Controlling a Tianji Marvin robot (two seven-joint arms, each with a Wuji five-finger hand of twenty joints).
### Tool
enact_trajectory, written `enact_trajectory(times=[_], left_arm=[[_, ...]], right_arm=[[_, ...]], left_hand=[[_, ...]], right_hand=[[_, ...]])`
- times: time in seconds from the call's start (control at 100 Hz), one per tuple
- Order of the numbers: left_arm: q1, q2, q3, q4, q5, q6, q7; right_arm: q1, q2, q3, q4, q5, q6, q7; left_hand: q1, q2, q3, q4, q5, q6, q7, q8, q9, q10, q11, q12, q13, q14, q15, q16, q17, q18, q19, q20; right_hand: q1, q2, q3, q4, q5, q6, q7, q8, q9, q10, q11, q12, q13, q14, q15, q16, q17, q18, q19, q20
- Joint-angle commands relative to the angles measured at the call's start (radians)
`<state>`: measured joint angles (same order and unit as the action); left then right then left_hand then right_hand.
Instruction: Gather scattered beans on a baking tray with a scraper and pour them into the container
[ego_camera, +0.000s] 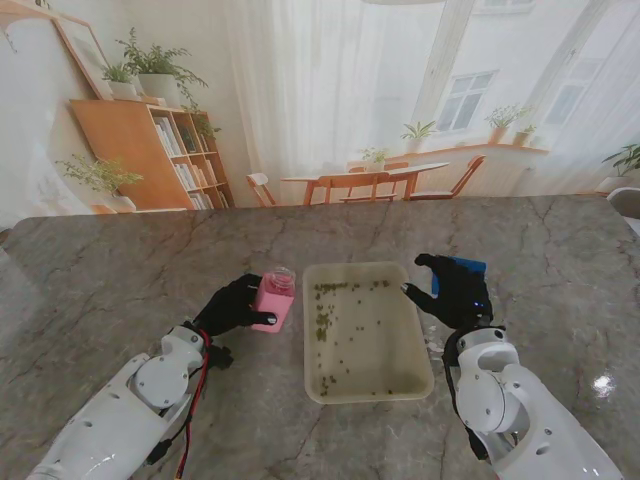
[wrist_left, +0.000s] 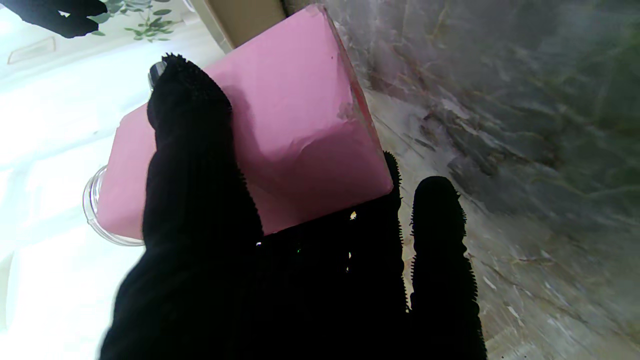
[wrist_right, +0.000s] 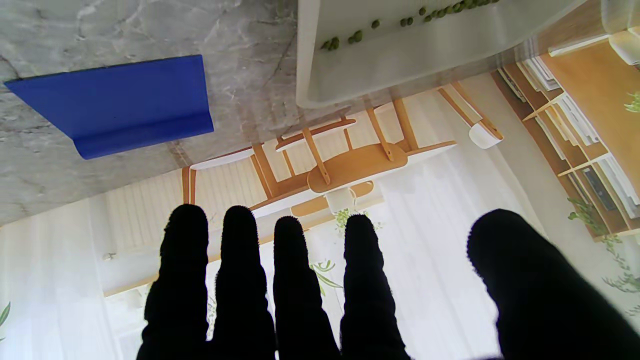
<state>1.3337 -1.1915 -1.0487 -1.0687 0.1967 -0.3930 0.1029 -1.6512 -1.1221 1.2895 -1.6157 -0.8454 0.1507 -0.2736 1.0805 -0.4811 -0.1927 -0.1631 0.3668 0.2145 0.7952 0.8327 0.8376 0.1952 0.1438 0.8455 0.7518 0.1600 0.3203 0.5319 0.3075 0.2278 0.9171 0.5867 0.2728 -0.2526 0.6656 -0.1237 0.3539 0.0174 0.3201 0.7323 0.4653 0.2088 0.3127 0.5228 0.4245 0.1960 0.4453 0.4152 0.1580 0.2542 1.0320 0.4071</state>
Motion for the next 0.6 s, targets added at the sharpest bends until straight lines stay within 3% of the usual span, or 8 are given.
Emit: enact_trajectory(times=[0.0,0.35,0.46,0.59], left_arm=[[0.001,-0.005,0.002,0.005,0.002,0.0,0.0],[-0.009,0.004,0.012,0.026,0.03,-0.003,-0.021],[0.001,0.013,0.005,0.013,0.055,0.007,-0.029],[0.02,0.022,-0.01,-0.007,0.075,0.03,-0.037]], right_arm=[[-0.003,-0.004,0.0,0.005,0.006,-0.005,0.004],[-0.005,-0.006,0.0,0.007,0.013,-0.006,-0.001],[-0.005,-0.006,-0.001,0.006,0.016,-0.008,0.004],[-0.007,-0.006,0.0,0.005,0.019,-0.007,0.005]], left_hand=[[0.166,0.244,0.168,0.106,0.07,-0.176,0.26,0.089,0.016,-0.154,0.118,0.001,-0.02,-0.047,0.001,-0.01,-0.011,-0.003,-0.002,-0.024],[0.147,0.234,0.168,0.106,0.113,-0.184,0.211,0.062,-0.037,-0.14,0.126,-0.049,-0.062,-0.042,-0.014,-0.027,-0.039,-0.004,-0.008,-0.04],[0.135,0.238,0.167,0.104,0.122,-0.178,0.191,0.055,-0.121,-0.123,0.157,-0.262,-0.131,-0.038,-0.041,-0.068,-0.105,-0.003,-0.042,-0.067],[0.119,0.24,0.165,0.103,0.125,-0.169,0.149,0.031,-0.205,-0.095,0.121,-0.321,-0.245,-0.022,-0.076,-0.097,-0.215,-0.004,-0.094,-0.09]], right_hand=[[0.004,0.012,-0.014,0.038,0.022,-0.017,0.004,0.02,0.012,-0.006,-0.026,0.001,0.011,0.012,-0.012,-0.001,-0.004,0.016,-0.013,0.006],[0.006,0.011,-0.015,0.038,0.051,-0.021,0.023,0.019,0.025,-0.009,-0.028,0.006,0.019,0.011,-0.011,0.004,0.0,0.018,-0.015,0.01],[0.005,0.011,-0.014,0.038,0.055,-0.022,0.027,0.018,0.028,-0.012,-0.028,0.006,0.022,0.01,-0.011,0.004,0.0,0.018,-0.016,0.011],[0.005,0.011,-0.013,0.038,0.058,-0.022,0.03,0.016,0.031,-0.011,-0.029,0.007,0.023,0.009,-0.012,0.004,0.0,0.018,-0.017,0.013]])
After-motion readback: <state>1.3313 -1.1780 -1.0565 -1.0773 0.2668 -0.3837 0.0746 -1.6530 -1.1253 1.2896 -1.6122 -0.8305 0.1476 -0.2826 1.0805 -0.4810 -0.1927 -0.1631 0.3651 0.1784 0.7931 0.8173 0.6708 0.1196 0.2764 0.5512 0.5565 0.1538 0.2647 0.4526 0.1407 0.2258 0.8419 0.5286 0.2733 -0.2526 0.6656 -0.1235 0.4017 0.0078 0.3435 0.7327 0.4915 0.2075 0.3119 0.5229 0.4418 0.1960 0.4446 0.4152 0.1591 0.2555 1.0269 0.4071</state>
